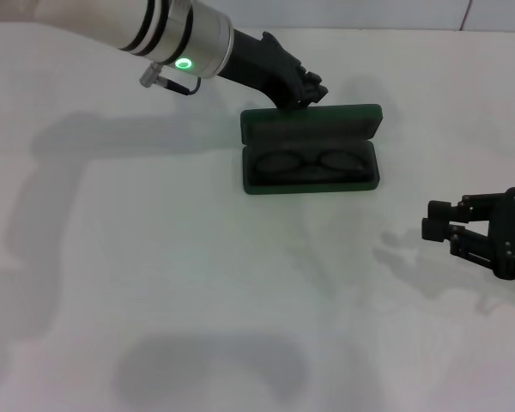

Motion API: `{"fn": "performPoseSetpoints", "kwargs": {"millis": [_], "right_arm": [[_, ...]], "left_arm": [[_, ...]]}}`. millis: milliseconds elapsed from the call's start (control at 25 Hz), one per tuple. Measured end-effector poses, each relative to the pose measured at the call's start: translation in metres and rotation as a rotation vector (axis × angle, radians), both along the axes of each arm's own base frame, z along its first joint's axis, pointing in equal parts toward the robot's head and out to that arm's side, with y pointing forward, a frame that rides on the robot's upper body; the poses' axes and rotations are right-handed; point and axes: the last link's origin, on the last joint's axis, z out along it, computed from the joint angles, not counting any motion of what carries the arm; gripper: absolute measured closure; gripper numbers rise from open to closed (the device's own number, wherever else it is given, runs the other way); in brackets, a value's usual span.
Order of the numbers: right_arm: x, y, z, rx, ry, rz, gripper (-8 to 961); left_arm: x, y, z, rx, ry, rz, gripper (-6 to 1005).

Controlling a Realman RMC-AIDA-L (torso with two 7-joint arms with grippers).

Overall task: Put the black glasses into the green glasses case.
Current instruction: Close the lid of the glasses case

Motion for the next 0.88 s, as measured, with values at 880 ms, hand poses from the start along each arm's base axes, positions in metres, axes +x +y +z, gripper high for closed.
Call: {"fn": "performPoseSetpoints", "kwargs": {"millis": [880], "right_arm": [[0.004,0.006,-0.005,0.017,-0.009,-0.020,659]], "left_arm": [[-0.006,0.002,-0.017,0.044,-0.026,0.039,850]]}}
